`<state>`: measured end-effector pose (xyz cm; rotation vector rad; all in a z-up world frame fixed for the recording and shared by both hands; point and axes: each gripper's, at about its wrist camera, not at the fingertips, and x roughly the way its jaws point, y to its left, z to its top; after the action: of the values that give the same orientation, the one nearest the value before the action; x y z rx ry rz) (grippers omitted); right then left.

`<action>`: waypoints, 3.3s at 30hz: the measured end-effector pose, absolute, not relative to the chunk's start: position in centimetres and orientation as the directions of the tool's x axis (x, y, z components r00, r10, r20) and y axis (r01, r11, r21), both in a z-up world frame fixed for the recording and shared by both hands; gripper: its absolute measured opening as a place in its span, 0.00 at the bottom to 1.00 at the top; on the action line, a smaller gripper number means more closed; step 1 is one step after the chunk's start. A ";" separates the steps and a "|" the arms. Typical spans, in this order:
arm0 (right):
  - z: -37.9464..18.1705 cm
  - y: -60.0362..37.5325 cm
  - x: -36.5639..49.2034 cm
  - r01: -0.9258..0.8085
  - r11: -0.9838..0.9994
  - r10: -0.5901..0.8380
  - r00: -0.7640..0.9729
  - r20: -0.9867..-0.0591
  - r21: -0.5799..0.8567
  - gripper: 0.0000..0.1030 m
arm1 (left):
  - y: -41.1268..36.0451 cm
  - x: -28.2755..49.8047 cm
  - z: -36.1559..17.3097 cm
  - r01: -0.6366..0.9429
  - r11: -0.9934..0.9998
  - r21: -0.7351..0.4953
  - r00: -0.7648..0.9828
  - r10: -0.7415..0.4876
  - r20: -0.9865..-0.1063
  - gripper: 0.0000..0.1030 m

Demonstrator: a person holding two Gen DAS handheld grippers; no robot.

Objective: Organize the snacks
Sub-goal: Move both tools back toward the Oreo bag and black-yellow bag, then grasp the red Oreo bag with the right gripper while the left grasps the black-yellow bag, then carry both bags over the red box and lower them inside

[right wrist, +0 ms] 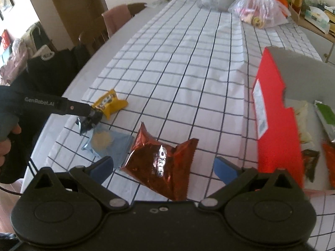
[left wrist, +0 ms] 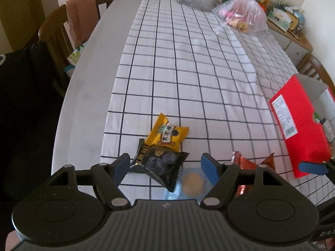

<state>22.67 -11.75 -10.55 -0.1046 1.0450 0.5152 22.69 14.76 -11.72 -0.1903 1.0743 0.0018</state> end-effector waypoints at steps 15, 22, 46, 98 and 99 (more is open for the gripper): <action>-14.1 -9.1 24.4 -0.421 0.895 0.305 0.333 -0.892 0.149 0.99 | 15.9 25.5 -16.7 -0.023 0.984 -0.175 0.372 -0.154 -0.915 0.72; -14.8 -8.5 24.5 -0.425 0.895 0.290 0.322 -0.901 0.136 0.92 | 16.0 25.7 -16.8 -0.027 0.982 -0.187 0.380 -0.163 -0.910 0.71; -12.0 -10.6 22.4 -0.393 0.899 0.348 0.371 -0.861 0.194 0.57 | 17.8 22.6 -15.5 -0.117 0.967 -0.227 0.434 -0.156 -0.887 0.55; -1.5 -37.4 25.1 -0.247 0.954 0.291 0.637 -0.714 0.169 0.58 | -12.5 24.3 -1.8 0.190 0.967 -0.171 0.569 -0.251 -0.783 0.56; -1.7 -38.0 25.4 -0.244 0.955 0.288 0.636 -0.716 0.167 0.58 | -13.1 24.5 -2.0 0.189 0.967 -0.168 0.566 -0.248 -0.787 0.56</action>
<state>25.39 -37.97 -1.70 0.0565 0.8282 0.3042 24.53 -13.12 -1.95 -0.0674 0.9351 -0.2571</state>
